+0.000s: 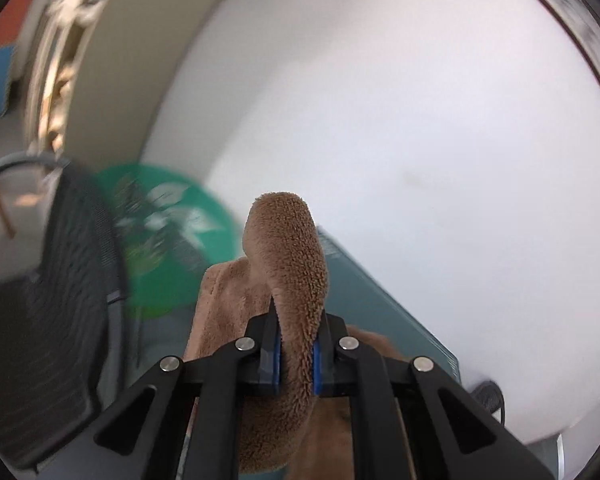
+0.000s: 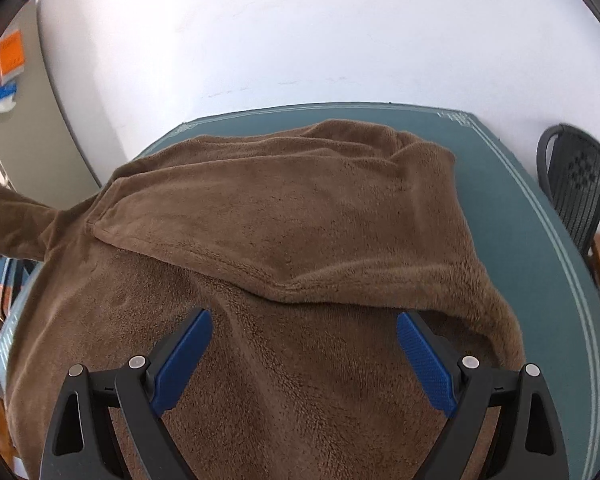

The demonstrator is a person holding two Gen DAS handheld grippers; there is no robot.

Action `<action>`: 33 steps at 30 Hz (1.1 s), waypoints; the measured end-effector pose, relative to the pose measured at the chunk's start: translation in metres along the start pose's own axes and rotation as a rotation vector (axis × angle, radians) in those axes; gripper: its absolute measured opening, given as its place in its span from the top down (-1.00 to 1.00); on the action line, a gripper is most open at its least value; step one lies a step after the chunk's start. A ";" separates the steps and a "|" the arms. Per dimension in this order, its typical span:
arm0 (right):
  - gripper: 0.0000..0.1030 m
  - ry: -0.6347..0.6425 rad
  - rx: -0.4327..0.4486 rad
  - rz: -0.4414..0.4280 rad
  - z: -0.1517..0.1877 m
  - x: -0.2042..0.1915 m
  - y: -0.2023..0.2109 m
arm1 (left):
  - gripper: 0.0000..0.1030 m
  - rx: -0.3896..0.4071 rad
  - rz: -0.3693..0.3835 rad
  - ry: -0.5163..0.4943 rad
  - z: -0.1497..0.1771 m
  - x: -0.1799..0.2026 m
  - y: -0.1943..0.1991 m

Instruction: Fold clothes

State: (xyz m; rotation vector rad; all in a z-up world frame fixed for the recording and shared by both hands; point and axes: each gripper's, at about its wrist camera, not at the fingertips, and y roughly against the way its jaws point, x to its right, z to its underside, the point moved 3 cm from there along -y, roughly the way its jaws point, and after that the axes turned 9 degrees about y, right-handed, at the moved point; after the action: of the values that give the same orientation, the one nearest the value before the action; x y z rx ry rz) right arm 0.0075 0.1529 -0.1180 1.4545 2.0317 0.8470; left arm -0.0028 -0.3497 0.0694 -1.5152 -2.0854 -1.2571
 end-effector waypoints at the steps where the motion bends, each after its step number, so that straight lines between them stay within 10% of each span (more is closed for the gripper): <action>1: -0.85 -0.009 0.005 -0.007 0.000 0.002 0.001 | 0.77 -0.006 0.016 -0.037 0.005 0.019 -0.004; 11: -0.85 -0.064 0.038 -0.057 0.002 0.012 0.004 | 0.74 -0.293 0.104 -0.560 0.157 0.184 -0.093; 18: -0.85 -0.069 0.029 -0.060 0.003 0.011 0.002 | 0.14 -0.570 0.144 -0.803 0.278 0.204 -0.130; 24: -0.85 -0.072 0.013 -0.055 0.004 0.012 -0.001 | -0.39 -0.549 0.208 -0.723 0.260 0.187 -0.114; 33: -0.85 0.074 0.046 -0.070 -0.031 -0.028 0.024 | -0.46 -0.500 0.092 -0.403 0.186 0.093 -0.132</action>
State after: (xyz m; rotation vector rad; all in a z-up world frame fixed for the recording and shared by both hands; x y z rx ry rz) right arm 0.0103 0.1256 -0.0784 1.3867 2.1570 0.8425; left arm -0.1082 -0.1576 -0.0430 -2.2116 -1.9775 -1.6329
